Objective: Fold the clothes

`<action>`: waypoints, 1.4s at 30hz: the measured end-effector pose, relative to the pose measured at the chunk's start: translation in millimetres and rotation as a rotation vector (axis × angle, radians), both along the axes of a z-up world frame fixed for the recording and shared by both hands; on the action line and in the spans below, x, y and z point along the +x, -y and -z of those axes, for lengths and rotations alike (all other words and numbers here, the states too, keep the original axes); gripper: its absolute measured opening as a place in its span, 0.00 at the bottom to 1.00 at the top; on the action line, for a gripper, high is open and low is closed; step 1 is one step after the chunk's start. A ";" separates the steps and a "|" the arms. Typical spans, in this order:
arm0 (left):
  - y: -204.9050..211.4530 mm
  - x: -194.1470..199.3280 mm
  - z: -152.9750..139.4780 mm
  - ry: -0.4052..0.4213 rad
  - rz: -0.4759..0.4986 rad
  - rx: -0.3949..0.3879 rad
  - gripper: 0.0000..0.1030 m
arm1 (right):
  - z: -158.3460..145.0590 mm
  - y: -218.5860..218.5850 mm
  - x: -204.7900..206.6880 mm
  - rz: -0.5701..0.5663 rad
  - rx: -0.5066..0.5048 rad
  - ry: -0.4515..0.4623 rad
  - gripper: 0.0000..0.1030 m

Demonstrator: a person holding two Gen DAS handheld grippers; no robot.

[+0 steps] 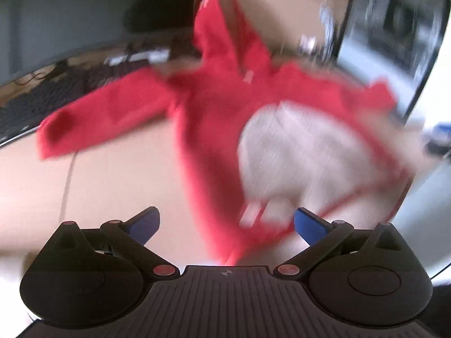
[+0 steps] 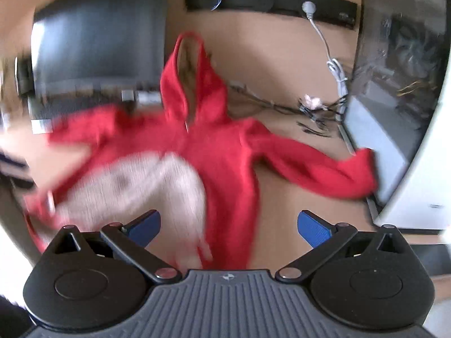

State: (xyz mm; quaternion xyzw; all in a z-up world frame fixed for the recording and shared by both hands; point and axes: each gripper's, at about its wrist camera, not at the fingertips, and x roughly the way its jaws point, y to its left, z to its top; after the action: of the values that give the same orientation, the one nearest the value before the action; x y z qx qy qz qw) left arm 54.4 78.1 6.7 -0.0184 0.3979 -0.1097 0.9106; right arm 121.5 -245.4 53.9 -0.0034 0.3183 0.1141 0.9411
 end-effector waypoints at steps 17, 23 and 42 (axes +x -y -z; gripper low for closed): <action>75.2 203.1 59.6 -0.144 -0.176 -0.026 1.00 | 90.5 19.3 217.8 -0.024 0.439 -0.352 1.00; 76.9 206.7 71.2 -0.186 -0.172 0.022 1.00 | 101.7 33.9 224.1 -0.032 0.542 -0.419 1.00; 48.5 195.6 64.8 -0.126 -0.248 -0.167 1.00 | -70.6 -106.3 278.2 -0.204 -0.308 0.347 1.00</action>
State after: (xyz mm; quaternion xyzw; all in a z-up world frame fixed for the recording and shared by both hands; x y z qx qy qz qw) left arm 249.9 29.6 -58.1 -0.1499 0.4382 -0.0278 0.8858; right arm 399.7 -139.1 124.5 -0.1985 0.1638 0.1561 0.9536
